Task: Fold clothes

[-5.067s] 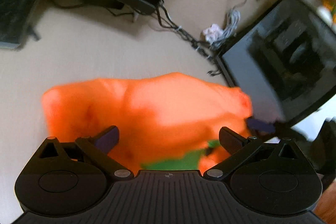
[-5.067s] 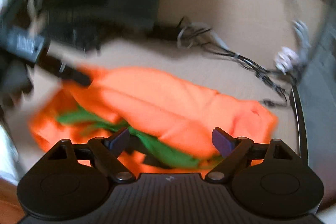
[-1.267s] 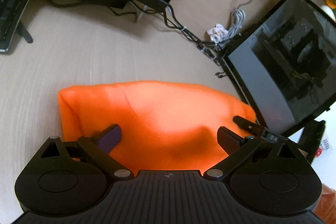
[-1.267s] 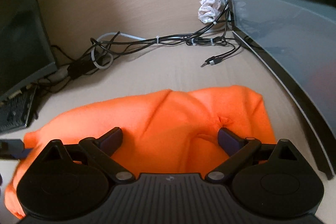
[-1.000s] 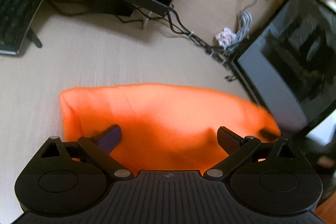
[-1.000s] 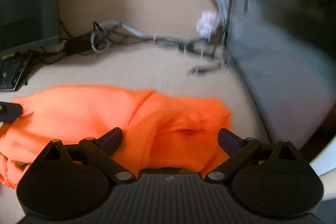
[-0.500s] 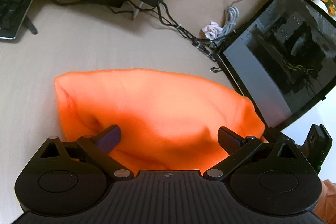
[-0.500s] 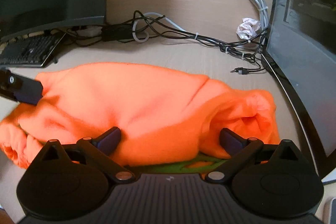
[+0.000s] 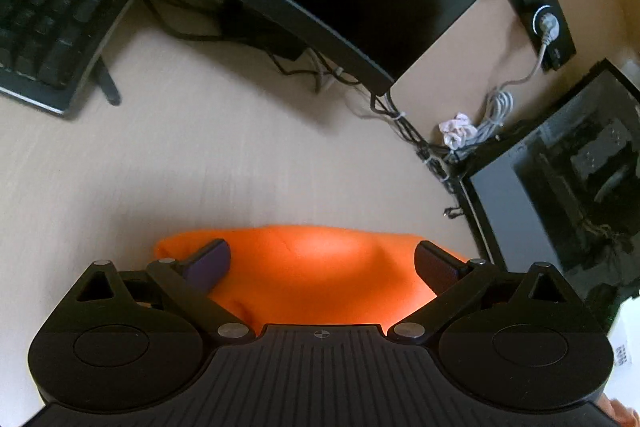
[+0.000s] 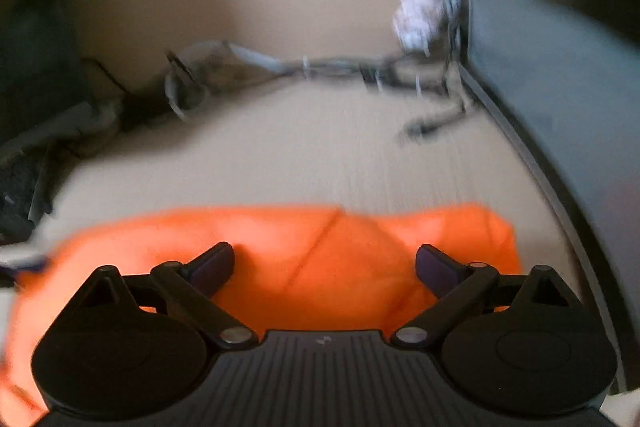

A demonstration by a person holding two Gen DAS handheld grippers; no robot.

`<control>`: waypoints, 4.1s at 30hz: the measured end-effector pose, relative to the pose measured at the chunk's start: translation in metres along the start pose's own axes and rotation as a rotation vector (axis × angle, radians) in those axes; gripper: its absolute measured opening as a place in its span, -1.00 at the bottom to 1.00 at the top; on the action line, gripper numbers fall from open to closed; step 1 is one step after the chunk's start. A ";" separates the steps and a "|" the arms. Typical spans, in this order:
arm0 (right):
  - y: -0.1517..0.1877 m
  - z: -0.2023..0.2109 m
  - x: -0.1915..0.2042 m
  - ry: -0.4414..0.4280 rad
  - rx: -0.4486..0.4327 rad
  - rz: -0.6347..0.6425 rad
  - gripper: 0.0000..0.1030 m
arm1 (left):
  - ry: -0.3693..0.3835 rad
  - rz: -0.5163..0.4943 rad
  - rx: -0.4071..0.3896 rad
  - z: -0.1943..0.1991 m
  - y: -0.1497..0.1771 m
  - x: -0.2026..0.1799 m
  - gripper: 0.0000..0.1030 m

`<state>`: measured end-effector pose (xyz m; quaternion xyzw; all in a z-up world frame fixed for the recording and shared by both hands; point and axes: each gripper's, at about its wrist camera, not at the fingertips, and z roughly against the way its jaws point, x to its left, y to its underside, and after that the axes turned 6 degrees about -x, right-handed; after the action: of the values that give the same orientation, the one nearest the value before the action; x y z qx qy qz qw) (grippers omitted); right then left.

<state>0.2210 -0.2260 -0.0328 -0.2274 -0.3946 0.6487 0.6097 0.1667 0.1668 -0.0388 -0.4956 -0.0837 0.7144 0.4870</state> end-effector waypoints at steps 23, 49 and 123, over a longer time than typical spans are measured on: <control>0.071 0.065 0.122 -0.202 -0.021 0.459 0.69 | -0.275 -0.205 -0.034 0.072 0.010 -0.027 0.97; 0.061 0.056 0.094 -0.439 0.130 -0.144 -0.48 | 0.068 0.275 0.136 0.016 0.010 0.002 0.98; 0.025 0.113 -0.012 -0.093 -0.172 -0.108 0.65 | 0.053 -0.068 0.272 -0.076 -0.006 -0.092 1.00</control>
<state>0.1196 -0.2625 0.0119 -0.2269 -0.4887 0.5884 0.6029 0.2333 0.0705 -0.0150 -0.4402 0.0101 0.6889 0.5758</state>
